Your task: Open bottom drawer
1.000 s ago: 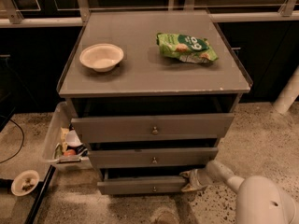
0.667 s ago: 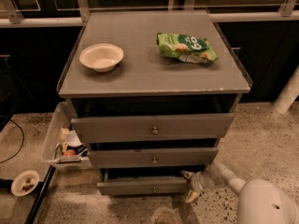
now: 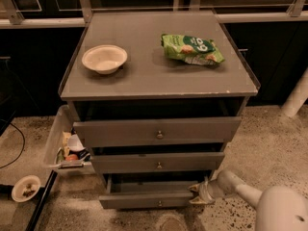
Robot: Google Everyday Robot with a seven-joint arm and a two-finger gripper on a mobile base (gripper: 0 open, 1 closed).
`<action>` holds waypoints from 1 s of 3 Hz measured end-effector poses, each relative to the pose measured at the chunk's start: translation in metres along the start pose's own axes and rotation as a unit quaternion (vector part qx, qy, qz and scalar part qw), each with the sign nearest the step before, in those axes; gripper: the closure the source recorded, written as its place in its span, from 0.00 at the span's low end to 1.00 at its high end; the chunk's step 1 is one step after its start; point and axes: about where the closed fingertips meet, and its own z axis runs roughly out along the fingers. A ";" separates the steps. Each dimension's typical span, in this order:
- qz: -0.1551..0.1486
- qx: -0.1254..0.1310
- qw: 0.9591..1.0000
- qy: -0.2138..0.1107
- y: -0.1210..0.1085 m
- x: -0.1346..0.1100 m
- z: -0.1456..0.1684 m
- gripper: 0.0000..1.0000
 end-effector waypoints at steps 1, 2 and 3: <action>-0.010 0.008 1.000 0.003 0.004 -0.005 -0.020 0.87; -0.010 0.008 1.000 0.003 0.005 -0.006 -0.020 0.86; -0.010 0.008 1.000 0.003 0.005 -0.006 -0.020 0.63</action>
Offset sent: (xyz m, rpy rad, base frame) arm -0.0083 -0.0061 0.0170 -0.0059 -0.0252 0.0070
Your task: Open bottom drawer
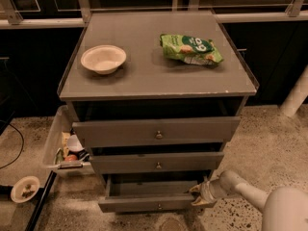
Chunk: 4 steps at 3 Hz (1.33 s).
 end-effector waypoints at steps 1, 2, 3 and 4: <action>0.000 0.000 1.000 0.000 0.000 0.000 0.000 0.39; 0.003 -0.013 1.000 -0.013 0.009 0.002 0.005 0.16; 0.013 -0.037 0.999 -0.008 0.049 0.016 -0.004 0.18; 0.018 -0.044 0.999 0.007 0.089 0.021 -0.032 0.41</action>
Offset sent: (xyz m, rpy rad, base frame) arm -0.0163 -0.0061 -0.0149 0.0466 0.0616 0.0305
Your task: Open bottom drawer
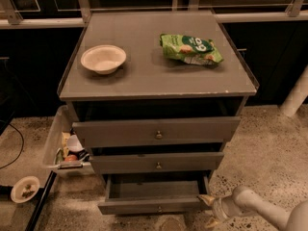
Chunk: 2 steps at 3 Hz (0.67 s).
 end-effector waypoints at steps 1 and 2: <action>-0.003 0.000 1.000 0.007 0.017 -0.002 -0.012 0.64; -0.003 -0.001 1.000 0.007 0.017 -0.004 -0.016 0.87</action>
Offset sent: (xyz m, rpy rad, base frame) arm -0.0882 -0.0142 0.0470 -0.0493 -0.0268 0.0422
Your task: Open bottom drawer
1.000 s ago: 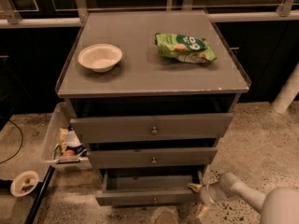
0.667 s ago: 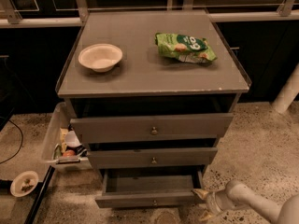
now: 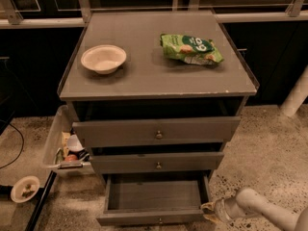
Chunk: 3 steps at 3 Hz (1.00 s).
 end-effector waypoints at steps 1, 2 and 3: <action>0.000 0.000 1.000 0.000 0.000 0.000 0.000 0.86; 0.000 0.000 1.000 0.000 0.000 0.000 0.000 0.62; 0.000 0.000 1.000 0.000 0.000 0.000 0.000 0.39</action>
Offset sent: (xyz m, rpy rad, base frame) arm 0.0001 0.0000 0.0002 -0.0001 -0.0001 0.0000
